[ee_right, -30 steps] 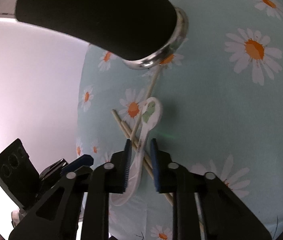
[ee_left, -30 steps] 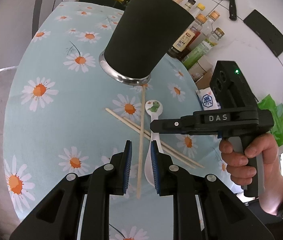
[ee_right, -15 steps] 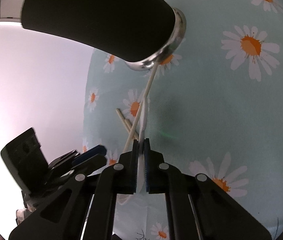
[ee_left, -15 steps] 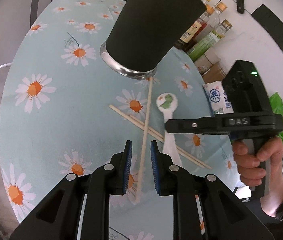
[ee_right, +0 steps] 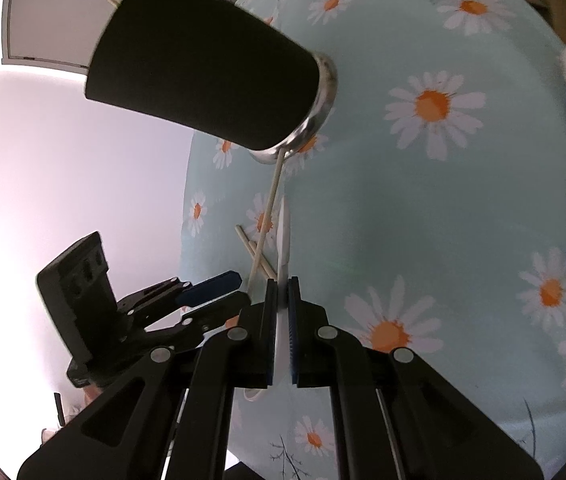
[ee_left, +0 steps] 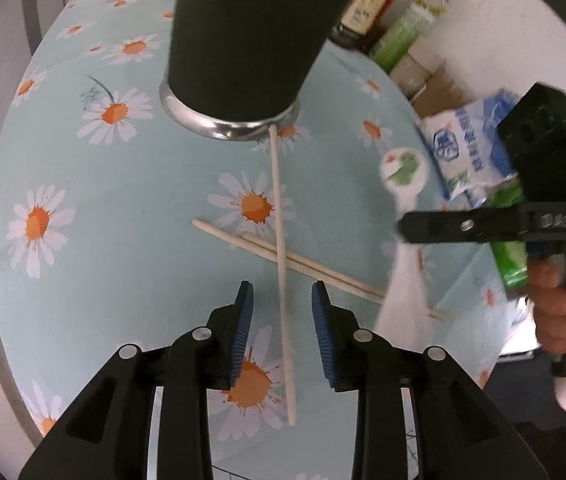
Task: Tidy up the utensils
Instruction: 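Close the left tool on a chopstick while the right tool closes on a chopstick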
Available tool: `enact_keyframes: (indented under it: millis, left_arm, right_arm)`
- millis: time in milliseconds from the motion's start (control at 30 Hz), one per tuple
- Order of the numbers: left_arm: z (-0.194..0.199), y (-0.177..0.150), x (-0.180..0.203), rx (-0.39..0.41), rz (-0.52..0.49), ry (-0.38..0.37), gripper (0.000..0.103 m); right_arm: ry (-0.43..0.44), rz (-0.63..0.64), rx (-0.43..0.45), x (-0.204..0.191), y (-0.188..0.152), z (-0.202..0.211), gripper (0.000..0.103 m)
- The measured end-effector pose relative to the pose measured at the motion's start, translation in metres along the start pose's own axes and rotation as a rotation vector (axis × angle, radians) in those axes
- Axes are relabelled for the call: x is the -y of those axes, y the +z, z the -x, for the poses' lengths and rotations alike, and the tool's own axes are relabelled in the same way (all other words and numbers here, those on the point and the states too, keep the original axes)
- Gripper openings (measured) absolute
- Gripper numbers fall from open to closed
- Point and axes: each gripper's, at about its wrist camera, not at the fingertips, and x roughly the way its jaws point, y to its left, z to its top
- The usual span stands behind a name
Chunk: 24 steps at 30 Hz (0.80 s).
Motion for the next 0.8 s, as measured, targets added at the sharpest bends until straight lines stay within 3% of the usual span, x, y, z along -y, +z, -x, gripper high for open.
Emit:
enact_keyframes:
  millis: [467,700,800]
  left_arm:
    - [-0.020,0.029,0.026,-0.212,-0.079,0.158,0.026]
    - [-0.028,0.042,0.030,-0.266,-0.092,0.241,0.005]
    - [-0.029,0.044,0.031,-0.257,-0.093,0.244,0.004]
  right_arm:
    - [-0.003,0.006,0.029,0.011,-0.016,0.041,0.006]
    - [-0.010,0.011,0.033,0.011,-0.021,0.042,0.006]
    - [0.004,0.008,0.044,0.011,-0.024,0.047,0.006]
